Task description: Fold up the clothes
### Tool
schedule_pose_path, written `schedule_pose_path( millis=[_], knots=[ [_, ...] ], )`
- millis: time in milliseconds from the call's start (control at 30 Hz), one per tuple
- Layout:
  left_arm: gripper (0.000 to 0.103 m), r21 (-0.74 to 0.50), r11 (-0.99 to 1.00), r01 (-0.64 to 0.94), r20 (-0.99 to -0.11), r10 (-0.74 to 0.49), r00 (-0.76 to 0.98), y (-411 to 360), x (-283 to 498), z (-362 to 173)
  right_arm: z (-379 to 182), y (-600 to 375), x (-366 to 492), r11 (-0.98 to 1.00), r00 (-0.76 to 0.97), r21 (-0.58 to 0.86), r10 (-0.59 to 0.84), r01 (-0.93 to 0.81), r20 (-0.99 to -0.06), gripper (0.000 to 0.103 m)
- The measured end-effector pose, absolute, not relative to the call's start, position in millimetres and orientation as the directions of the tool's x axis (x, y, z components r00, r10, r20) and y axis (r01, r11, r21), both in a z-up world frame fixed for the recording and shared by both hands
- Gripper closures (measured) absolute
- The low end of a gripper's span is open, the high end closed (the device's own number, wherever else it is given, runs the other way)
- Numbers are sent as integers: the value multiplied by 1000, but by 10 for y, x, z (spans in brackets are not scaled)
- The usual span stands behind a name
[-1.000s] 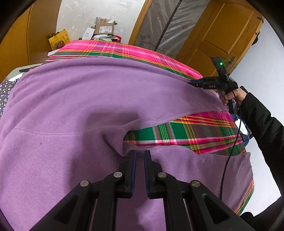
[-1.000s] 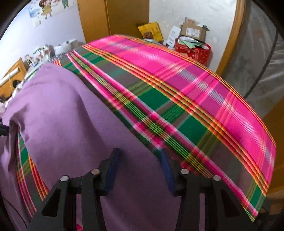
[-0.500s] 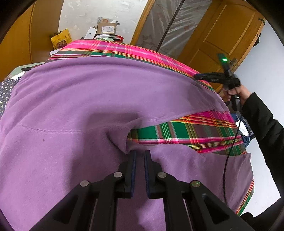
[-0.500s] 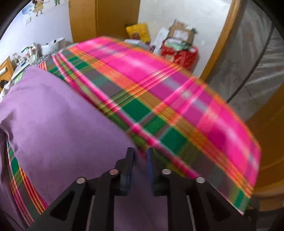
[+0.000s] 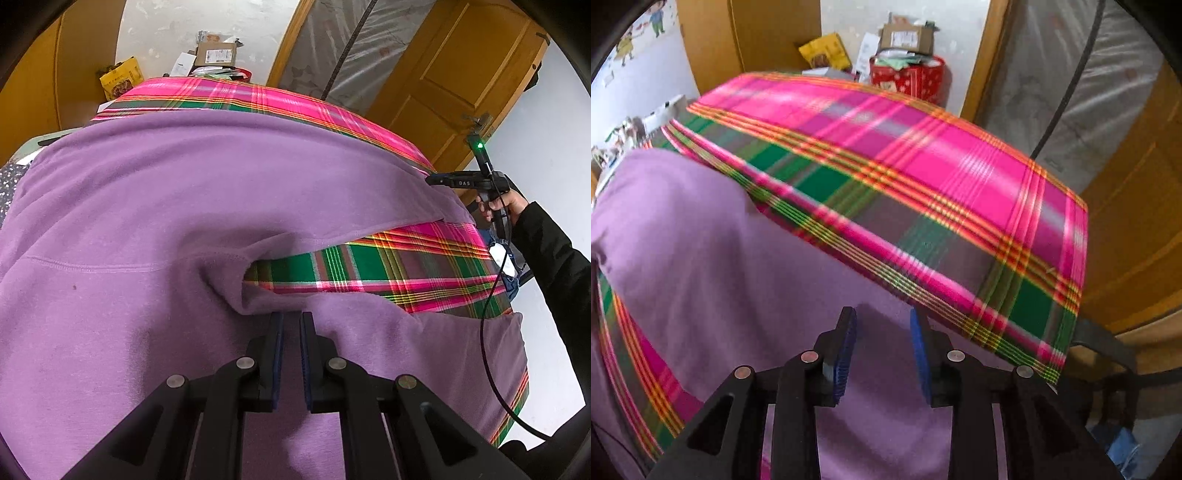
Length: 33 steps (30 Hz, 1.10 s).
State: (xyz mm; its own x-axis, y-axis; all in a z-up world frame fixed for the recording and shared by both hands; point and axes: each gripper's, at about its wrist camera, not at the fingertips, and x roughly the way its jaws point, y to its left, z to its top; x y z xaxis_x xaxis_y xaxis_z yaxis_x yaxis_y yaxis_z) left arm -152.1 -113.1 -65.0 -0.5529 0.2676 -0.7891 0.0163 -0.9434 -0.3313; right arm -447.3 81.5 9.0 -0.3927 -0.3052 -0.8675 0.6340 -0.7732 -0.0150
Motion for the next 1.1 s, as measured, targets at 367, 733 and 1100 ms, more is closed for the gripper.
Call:
schedule_pose_path(
  millis=[367,733,1100],
  knots=[
    [95,-323,-946,35,-798,253,-547,-1117,-1518,-657,-23,1010,-4513,-772,-343,52,-340,633,-876,59],
    [95,-328,-944,41,-795,253,-552,-1124,-1499,-636,70,829,-4487,-809,-473,-67,-273,584,-838,97],
    [95,-337,-940,55,-793,252,-555,-1202,-1467,-659,305,1642,-4439,-931,-545,24,-233,363,-805,74]
  ],
)
